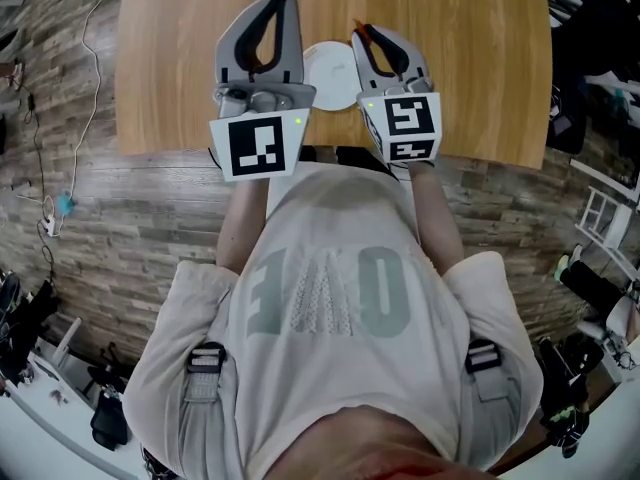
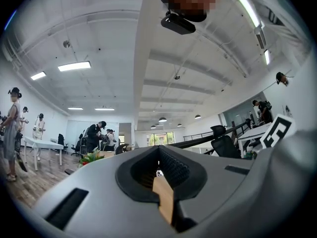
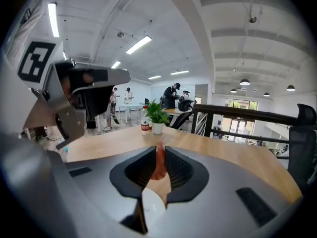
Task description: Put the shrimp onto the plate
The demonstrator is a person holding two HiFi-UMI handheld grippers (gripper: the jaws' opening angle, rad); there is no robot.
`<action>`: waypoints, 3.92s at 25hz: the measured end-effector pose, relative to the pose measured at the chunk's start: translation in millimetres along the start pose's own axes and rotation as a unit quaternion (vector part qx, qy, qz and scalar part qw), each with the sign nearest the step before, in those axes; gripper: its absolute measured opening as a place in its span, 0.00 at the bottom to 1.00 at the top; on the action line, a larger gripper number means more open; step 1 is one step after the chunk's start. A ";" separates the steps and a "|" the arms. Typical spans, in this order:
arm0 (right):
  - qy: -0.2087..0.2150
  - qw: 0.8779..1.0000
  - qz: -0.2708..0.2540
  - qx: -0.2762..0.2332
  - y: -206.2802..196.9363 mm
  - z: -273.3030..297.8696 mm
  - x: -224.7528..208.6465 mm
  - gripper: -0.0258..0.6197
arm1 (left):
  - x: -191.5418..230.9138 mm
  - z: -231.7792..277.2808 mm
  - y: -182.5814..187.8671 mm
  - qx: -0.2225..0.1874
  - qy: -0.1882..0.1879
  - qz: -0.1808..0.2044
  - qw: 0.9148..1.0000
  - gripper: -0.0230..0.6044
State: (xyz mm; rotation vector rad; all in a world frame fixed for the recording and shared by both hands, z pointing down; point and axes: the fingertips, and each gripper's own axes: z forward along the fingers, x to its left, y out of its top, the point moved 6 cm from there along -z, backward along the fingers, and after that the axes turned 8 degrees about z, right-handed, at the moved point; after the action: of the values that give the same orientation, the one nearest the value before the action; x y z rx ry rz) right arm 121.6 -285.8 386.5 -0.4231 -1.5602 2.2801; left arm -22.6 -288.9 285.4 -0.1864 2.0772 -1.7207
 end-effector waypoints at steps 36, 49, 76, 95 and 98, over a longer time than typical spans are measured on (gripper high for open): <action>0.033 0.969 0.005 0.246 -145.4 58.9 9.5 0.14 | 6.4 -6.1 -18.9 0.036 0.019 -0.016 0.999 0.05; 0.019 0.965 -0.055 0.254 -147.4 59.3 14.9 0.14 | 9.3 -6.3 -22.8 0.040 0.020 -0.023 0.999 0.05; -0.010 0.993 0.041 0.111 -78.9 42.6 7.3 0.16 | 7.0 -14.9 -2.2 0.016 0.015 -0.009 1.000 0.05; -0.022 0.981 0.029 -0.193 108.1 -39.4 18.2 0.07 | 10.1 -10.0 23.5 -0.029 0.002 -0.001 1.000 0.05; -0.024 0.975 0.006 -0.221 123.5 -52.7 20.0 0.07 | 7.8 -6.7 31.8 -0.041 0.003 -0.003 0.999 0.05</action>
State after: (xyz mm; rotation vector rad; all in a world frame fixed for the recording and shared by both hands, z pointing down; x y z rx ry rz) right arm 112.4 -274.6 251.6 -0.4895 -2.0991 1.9513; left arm -27.0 -278.8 253.8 -0.2137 2.1549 -1.6422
